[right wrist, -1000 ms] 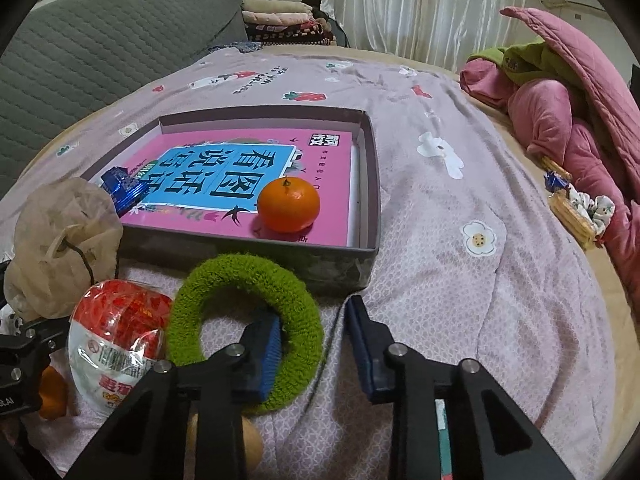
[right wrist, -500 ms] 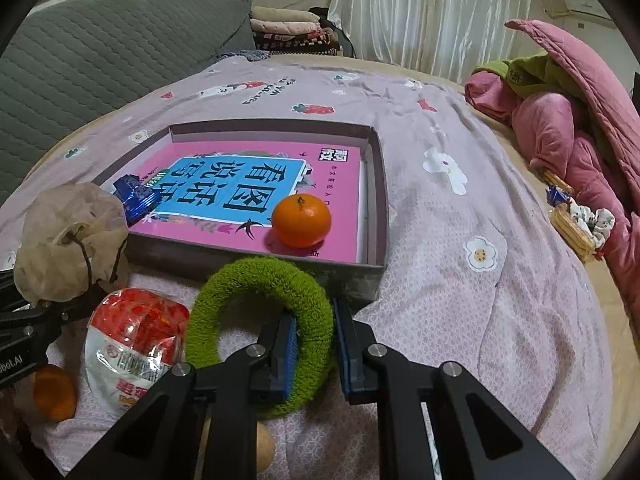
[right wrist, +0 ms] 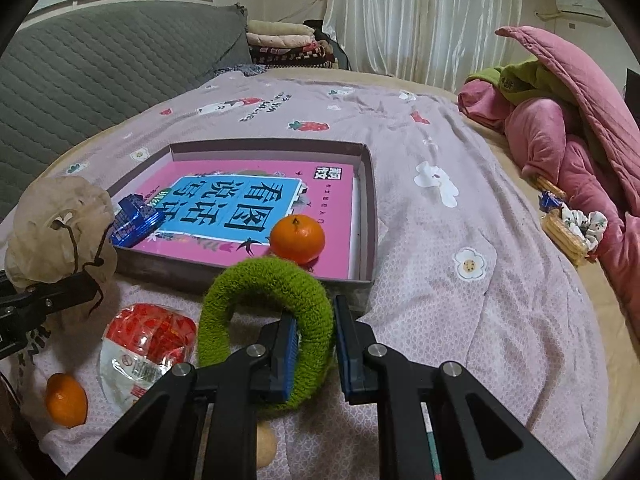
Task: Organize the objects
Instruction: 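Lift the mesh bag with the left gripper while the right gripper carries the green ring toward the tray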
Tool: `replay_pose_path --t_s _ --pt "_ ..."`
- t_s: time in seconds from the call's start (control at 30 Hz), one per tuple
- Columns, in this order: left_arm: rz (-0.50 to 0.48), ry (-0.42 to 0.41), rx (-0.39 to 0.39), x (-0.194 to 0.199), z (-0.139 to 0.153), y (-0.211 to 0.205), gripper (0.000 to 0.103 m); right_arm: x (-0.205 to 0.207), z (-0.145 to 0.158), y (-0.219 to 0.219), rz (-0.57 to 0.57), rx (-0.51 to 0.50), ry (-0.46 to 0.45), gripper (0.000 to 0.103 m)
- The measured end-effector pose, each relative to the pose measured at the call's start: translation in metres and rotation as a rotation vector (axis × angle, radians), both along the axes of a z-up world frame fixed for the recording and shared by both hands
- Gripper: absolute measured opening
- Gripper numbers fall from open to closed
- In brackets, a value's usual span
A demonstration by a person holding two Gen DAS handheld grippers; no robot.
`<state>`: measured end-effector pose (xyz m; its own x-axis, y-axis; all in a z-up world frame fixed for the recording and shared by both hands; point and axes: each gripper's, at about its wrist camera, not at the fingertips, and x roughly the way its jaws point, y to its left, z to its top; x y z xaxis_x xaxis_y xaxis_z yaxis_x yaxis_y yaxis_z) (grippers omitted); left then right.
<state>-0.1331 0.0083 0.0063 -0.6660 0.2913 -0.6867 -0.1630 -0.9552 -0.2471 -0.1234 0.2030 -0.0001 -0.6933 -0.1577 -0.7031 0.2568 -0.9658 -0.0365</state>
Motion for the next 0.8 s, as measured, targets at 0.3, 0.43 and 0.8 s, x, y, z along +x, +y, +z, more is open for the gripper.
replay_pose_path --t_s 0.3,0.43,0.8 --pt "0.004 0.035 -0.007 0.006 0.010 -0.003 0.024 0.010 0.013 -0.008 0.016 -0.004 0.060 0.017" --pt "0.010 0.060 -0.004 0.008 0.017 -0.004 0.024 0.014 0.023 -0.010 0.009 -0.007 0.110 0.017" --pt "0.034 0.141 -0.010 0.007 0.039 -0.008 0.024 0.017 0.046 -0.020 0.026 -0.044 0.202 0.017"
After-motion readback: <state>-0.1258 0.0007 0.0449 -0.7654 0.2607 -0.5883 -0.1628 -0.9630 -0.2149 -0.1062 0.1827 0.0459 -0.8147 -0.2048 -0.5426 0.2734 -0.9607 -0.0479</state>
